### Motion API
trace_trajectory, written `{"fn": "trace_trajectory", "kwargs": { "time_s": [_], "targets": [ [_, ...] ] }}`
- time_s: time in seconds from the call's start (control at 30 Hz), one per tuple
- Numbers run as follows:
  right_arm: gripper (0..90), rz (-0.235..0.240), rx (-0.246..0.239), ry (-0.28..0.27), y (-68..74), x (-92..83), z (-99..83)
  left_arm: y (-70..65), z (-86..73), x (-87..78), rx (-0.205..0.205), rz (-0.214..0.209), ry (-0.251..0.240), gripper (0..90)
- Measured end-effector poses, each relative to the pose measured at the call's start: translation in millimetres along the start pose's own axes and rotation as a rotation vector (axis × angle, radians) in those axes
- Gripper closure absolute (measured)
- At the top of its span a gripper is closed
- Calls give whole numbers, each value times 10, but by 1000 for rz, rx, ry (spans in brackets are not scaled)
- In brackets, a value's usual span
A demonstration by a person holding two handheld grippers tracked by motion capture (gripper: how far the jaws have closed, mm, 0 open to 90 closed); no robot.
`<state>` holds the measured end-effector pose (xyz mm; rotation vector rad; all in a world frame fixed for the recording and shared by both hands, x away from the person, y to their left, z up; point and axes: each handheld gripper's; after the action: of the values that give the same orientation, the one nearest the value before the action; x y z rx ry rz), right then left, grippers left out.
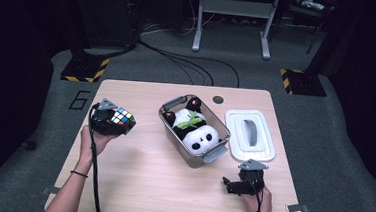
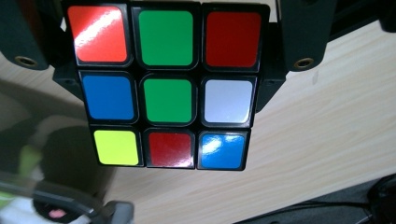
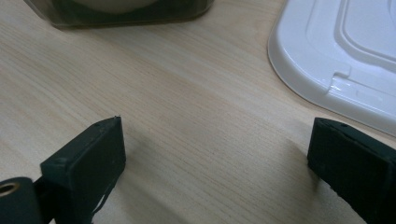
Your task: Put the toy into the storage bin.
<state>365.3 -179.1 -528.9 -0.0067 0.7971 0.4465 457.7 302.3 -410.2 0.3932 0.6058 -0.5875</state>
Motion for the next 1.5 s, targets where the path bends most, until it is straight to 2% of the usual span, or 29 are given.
{"fn": "trace_trajectory", "kwargs": {
  "time_s": [0.43,0.83,0.93,1.17,1.5],
  "targets": [
    [34,0,0,0,0,0,0,-169,514,-9,80,-37,-44,340],
    [34,0,2,0,1,-1,-1,-330,871,146,141,-78,-56,340],
    [35,-1,9,2,5,-2,-3,-361,955,187,144,-78,-74,340],
    [35,0,7,1,4,-2,-2,-414,1102,255,153,-106,-79,340],
    [37,0,10,2,3,-3,-2,-533,1274,479,162,-150,-75,339]
  ]
}}
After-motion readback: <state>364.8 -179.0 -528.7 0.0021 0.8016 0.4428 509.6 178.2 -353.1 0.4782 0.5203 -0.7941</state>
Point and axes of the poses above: each handheld gripper's, and its own axes: x roughly forward along the jaws, z roughly out of its top, y roughly to its left, and after that the axes turned 13 degrees about x, right-handed
